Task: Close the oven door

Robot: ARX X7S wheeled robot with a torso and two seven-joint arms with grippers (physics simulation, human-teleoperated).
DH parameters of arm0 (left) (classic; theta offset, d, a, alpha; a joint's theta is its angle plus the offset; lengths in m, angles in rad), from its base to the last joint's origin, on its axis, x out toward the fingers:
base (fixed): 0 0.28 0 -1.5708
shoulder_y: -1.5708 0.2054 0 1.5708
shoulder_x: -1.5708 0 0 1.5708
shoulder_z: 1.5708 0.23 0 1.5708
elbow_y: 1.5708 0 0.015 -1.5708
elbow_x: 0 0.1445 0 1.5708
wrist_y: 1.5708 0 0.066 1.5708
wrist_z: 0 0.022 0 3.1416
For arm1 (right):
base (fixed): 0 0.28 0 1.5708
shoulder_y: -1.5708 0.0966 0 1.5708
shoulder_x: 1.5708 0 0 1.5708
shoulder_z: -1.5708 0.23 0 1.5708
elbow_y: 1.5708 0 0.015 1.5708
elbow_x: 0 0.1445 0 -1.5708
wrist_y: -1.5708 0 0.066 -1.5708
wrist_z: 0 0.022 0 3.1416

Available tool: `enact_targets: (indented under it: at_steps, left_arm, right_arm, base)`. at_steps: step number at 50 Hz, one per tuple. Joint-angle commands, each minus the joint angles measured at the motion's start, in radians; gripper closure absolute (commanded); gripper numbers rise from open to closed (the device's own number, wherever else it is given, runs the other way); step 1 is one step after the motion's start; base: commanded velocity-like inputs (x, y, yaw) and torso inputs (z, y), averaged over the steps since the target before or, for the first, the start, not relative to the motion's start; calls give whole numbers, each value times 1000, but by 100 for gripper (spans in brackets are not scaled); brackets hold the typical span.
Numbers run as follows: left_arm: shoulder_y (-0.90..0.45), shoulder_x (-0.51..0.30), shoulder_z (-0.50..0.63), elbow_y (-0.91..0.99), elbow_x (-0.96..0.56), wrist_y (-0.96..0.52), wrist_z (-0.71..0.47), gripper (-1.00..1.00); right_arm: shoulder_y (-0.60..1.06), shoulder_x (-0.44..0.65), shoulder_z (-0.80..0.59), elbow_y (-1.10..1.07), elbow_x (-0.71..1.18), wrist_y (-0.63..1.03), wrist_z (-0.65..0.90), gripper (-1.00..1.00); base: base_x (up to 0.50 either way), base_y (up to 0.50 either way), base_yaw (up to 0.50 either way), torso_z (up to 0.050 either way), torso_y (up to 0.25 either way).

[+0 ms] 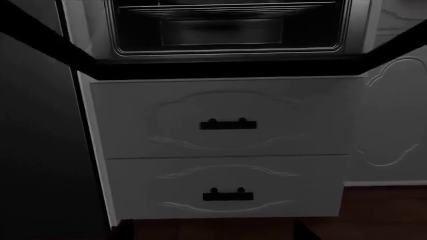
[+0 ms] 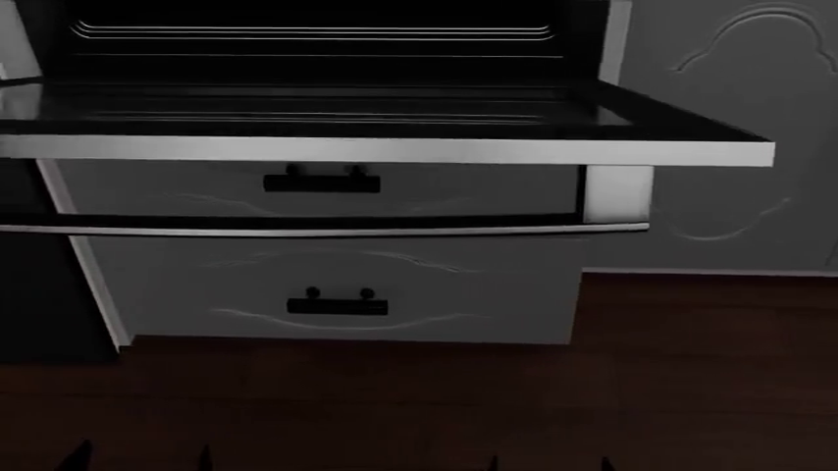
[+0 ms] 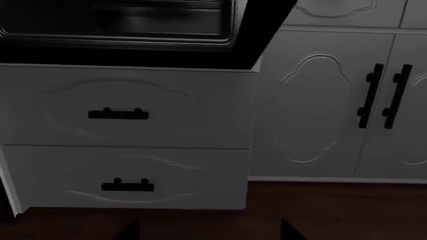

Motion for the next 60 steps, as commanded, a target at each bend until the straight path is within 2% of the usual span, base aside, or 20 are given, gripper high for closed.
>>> enact_targets:
  at_steps: [1,17,31,60]
  left_arm:
    - [-1,-5,4,3,-7,0,-5,-100]
    - [-3,-10,7,2,-19,-5,-14,-100]
    - [-5,-13,9,5,-30,-10,-23,-100]
    - [-7,-22,25,-4,-29,10,-34,-100]
  right_arm:
    - [1,4,-7,-2,2,-1,6,-100]
    - [2,9,-12,5,15,-13,6,-100]
    - [-1,14,-14,-3,21,-16,17,-100]
    - [5,23,-32,5,22,-19,27,-100]
  base:
    - [0,500,0,0,0]
    - [0,455,0,0,0]
    - [11,4,0,0,0]
    - [228,0,0,0,0]
